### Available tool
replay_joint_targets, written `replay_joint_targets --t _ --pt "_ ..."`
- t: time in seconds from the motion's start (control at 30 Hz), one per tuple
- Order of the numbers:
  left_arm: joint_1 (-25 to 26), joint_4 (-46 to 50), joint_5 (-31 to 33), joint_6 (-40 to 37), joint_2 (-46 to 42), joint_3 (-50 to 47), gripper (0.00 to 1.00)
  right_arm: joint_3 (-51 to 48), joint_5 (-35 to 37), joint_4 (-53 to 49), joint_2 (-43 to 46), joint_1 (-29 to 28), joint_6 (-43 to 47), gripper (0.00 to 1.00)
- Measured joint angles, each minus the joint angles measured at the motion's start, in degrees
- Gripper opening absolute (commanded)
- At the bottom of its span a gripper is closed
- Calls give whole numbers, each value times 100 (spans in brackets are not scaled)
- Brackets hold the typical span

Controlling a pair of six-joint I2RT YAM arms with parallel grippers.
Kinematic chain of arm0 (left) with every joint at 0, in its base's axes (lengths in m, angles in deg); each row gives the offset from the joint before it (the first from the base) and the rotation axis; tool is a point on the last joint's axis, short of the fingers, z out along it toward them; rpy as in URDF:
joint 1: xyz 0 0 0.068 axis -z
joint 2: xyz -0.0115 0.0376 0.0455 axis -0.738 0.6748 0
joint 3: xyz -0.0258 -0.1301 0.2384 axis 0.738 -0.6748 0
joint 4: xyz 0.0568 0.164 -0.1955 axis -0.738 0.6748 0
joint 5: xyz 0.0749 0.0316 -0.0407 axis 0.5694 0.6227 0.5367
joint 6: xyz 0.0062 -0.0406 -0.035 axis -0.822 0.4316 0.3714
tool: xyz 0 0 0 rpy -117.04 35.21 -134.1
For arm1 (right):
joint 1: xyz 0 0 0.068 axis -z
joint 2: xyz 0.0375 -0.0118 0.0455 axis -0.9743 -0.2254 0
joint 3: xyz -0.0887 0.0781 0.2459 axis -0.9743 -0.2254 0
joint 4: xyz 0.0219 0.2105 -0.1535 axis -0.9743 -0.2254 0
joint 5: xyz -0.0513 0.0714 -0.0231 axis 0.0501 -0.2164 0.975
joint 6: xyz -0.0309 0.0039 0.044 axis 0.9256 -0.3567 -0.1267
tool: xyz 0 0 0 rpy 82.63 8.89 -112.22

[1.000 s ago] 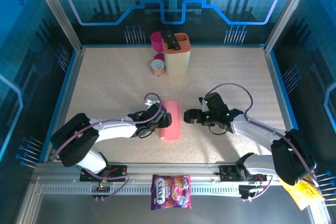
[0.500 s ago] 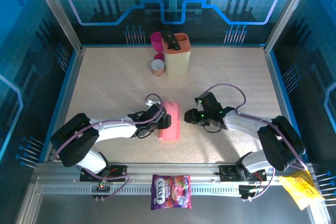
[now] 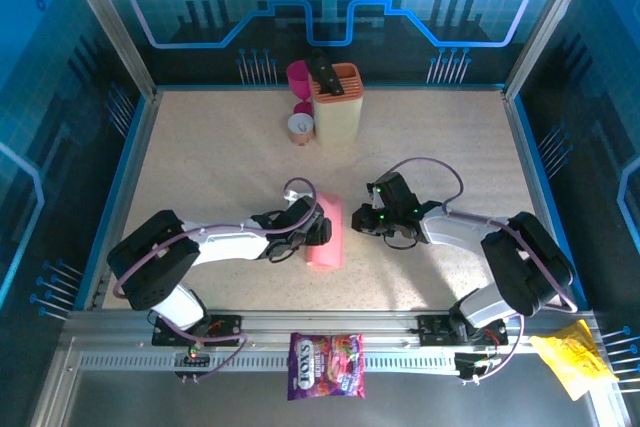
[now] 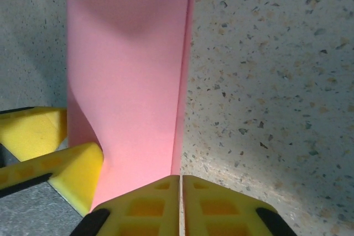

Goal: Fold a paper plane with a square sheet of paper (pick it up from the middle)

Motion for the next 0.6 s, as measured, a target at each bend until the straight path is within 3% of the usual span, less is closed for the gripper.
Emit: replay_joint_targets --t 0.13,0.6 --pt "17 22 2 2 35 2 73 4 -129 155 -92 0 -31 0" --pt "35 103 57 267 116 72 74 4 -400 645 -313 0 -149 0"
